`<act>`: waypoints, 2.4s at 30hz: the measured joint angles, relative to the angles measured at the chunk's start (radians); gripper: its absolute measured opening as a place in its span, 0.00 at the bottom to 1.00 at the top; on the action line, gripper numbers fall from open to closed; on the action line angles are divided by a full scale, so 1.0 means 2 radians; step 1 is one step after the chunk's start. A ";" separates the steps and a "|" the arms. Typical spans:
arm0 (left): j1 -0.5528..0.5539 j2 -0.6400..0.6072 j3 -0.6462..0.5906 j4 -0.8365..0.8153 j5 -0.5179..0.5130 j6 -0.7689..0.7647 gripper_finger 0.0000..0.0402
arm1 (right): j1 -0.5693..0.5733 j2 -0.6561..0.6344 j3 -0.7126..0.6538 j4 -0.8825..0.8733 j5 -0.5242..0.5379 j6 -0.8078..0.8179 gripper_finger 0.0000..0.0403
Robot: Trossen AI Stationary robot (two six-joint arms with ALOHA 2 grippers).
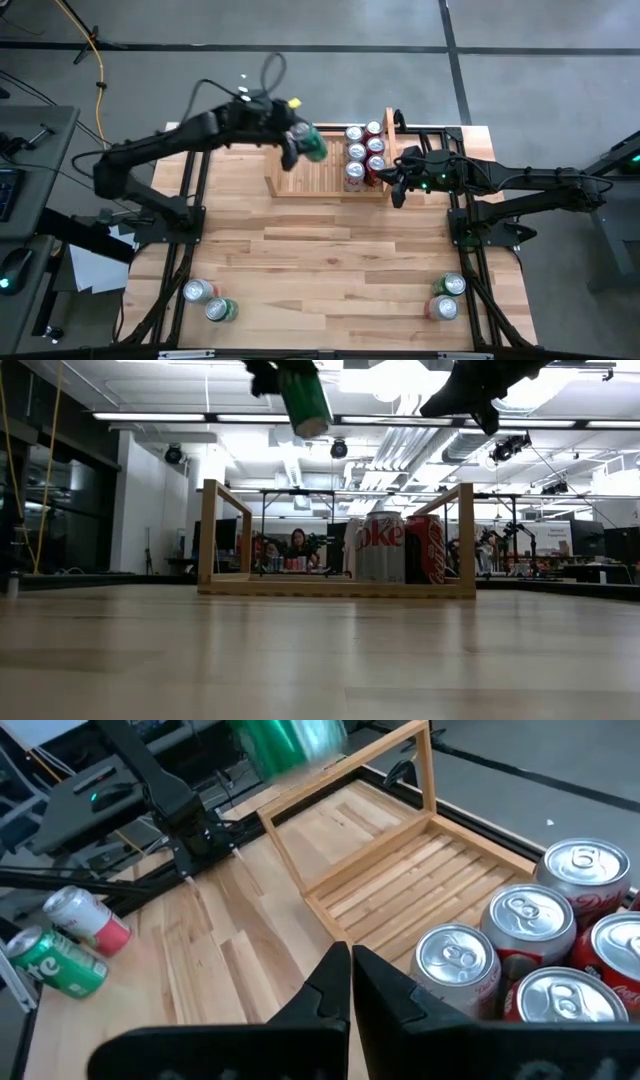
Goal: Place canned beverage on shelf
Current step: Put the top right green soda can on the shelf
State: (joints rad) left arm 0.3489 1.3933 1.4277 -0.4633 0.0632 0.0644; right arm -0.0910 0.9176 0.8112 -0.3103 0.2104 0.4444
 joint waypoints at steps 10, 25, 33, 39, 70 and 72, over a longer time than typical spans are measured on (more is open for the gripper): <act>-0.023 0.102 0.000 0.014 -0.008 0.022 0.71 | 0.000 0.000 0.000 0.000 0.000 0.019 0.00; -0.023 0.208 0.000 0.036 -0.017 0.018 0.71 | 0.000 0.000 0.000 0.000 0.000 0.025 0.00; -0.023 0.235 0.000 0.064 -0.016 0.038 0.71 | 0.000 0.000 0.000 0.000 0.000 0.025 0.00; -0.027 0.241 -0.005 0.079 -0.015 0.072 0.71 | 0.000 0.000 0.000 0.000 0.001 0.025 0.00; -0.037 0.248 -0.073 0.182 -0.043 0.100 0.76 | 0.000 0.000 0.000 0.000 0.001 0.028 0.00; -0.035 0.254 -0.073 0.176 -0.038 0.096 0.76 | 0.000 0.000 0.000 0.000 0.001 0.029 0.00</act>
State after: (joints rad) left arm 0.2787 1.9010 1.2816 -0.1108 -0.0135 0.2558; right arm -0.0906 0.9176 0.8108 -0.3096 0.2117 0.5020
